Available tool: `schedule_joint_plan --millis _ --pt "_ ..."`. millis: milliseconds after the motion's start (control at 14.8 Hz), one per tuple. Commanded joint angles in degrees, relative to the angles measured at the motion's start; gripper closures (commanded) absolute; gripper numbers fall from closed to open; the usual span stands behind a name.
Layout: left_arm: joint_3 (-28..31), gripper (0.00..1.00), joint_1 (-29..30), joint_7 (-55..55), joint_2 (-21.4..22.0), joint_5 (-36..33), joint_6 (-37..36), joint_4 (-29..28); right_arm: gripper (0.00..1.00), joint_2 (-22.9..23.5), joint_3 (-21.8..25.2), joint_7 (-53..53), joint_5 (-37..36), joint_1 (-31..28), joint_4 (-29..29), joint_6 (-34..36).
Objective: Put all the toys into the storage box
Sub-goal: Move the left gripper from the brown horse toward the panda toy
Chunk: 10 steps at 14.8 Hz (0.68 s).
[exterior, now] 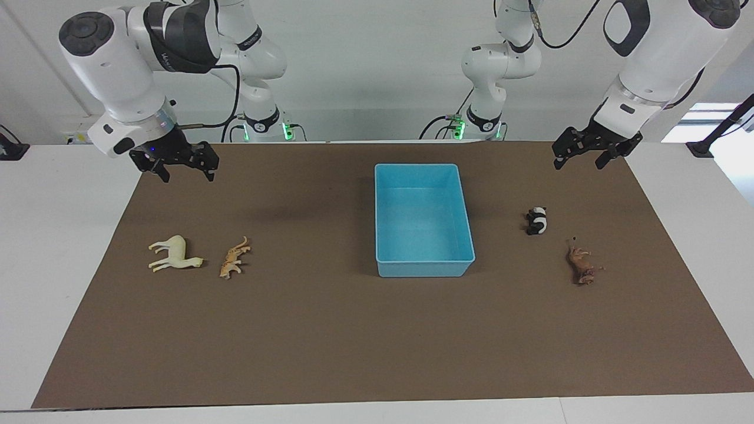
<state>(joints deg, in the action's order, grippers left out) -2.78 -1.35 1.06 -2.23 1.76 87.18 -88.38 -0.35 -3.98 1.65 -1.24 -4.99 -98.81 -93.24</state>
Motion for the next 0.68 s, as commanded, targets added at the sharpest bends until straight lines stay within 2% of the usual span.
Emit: schedule_joint_plan --millis 0,135,270,405,608 --pt "0.06 0.00 0.03 -0.44 0.47 0.61 0.97 -0.57 0.00 -1.32 -0.33 1.25 -0.16 -0.54 -1.30 0.42" --pt "0.06 0.00 0.55 -0.53 0.65 0.61 1.32 -1.53 0.00 -1.23 -0.33 1.34 -0.16 -0.54 -1.13 0.34" --pt "0.15 0.00 0.64 0.25 2.66 0.61 5.17 -5.99 0.00 -1.23 -0.33 1.42 -0.16 -0.63 -1.04 0.34" --pt "0.32 0.00 1.95 -0.44 6.87 0.53 11.30 -15.46 0.00 -1.32 -0.33 1.34 -0.16 -0.81 -0.86 0.34" --pt "0.32 0.00 3.37 -0.44 11.10 0.53 25.46 -28.65 0.00 -1.84 -0.33 1.86 -0.16 -0.98 -1.38 -0.19"
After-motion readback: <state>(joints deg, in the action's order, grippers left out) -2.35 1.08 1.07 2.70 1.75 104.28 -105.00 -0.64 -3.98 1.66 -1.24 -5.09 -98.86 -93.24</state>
